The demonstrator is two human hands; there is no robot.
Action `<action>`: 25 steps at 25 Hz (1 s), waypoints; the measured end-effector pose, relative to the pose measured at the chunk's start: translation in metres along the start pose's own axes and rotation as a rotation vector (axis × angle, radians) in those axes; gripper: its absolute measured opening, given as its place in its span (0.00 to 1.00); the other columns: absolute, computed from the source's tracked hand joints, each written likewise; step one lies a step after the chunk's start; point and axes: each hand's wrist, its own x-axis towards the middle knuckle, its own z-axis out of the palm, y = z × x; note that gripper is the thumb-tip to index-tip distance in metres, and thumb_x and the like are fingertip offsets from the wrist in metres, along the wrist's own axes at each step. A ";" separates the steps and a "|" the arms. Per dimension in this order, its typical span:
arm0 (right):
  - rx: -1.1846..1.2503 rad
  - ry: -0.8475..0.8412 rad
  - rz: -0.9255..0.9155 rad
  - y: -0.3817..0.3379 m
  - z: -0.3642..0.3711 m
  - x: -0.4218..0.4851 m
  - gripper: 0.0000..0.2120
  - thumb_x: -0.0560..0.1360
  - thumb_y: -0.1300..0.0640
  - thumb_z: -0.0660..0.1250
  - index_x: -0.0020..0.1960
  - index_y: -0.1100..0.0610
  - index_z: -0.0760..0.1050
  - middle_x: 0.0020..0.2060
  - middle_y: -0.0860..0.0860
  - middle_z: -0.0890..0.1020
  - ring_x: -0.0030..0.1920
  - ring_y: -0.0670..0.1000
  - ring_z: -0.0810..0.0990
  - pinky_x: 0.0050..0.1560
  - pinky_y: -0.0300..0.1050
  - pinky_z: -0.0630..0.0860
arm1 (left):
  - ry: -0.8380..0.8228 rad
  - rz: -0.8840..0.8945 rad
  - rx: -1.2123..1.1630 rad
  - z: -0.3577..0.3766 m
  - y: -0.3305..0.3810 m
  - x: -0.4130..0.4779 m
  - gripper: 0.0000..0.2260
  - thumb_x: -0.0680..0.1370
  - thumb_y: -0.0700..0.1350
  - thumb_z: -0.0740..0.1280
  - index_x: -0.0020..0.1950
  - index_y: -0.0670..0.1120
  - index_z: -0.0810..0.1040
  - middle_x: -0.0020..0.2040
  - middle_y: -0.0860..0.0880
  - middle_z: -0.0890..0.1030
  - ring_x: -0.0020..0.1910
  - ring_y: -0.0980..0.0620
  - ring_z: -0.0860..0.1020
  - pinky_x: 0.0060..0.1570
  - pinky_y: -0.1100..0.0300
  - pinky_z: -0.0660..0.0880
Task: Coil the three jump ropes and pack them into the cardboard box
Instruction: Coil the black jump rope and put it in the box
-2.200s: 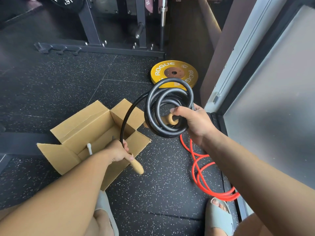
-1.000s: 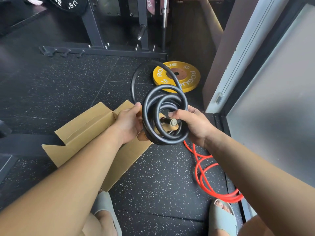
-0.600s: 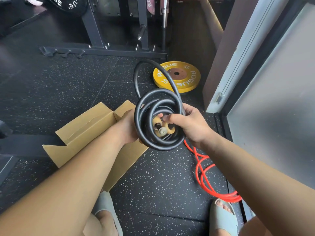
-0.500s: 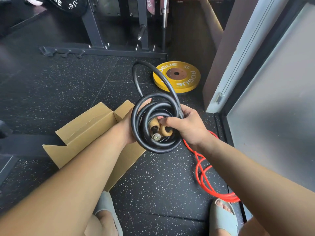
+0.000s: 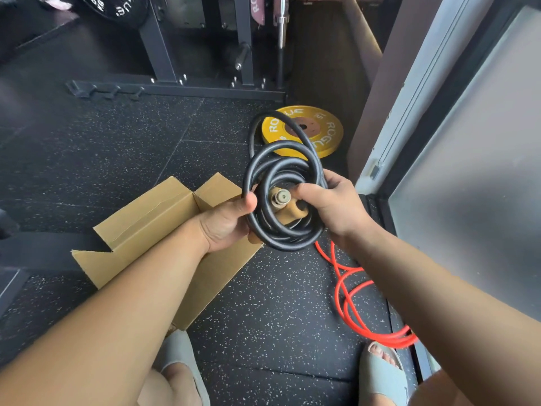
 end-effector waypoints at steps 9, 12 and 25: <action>-0.081 0.101 -0.085 -0.008 -0.005 0.000 0.12 0.62 0.59 0.73 0.46 0.57 0.82 0.41 0.57 0.86 0.41 0.53 0.83 0.53 0.63 0.81 | 0.166 0.125 -0.110 0.022 0.000 0.006 0.50 0.58 0.68 0.78 0.68 0.37 0.73 0.66 0.33 0.76 0.66 0.34 0.74 0.70 0.35 0.65; -0.087 0.109 -0.072 -0.006 -0.006 0.000 0.15 0.61 0.59 0.74 0.48 0.60 0.83 0.45 0.61 0.86 0.42 0.55 0.83 0.54 0.66 0.80 | 0.160 0.135 -0.115 0.024 -0.001 0.005 0.52 0.59 0.71 0.76 0.69 0.35 0.71 0.67 0.30 0.73 0.67 0.30 0.72 0.71 0.31 0.59; -0.262 0.156 -0.136 -0.005 -0.007 -0.003 0.15 0.63 0.53 0.74 0.48 0.55 0.82 0.43 0.54 0.87 0.42 0.52 0.84 0.54 0.62 0.82 | 0.146 0.115 -0.131 0.023 -0.002 0.009 0.42 0.57 0.68 0.79 0.64 0.45 0.80 0.62 0.43 0.81 0.64 0.45 0.78 0.70 0.49 0.68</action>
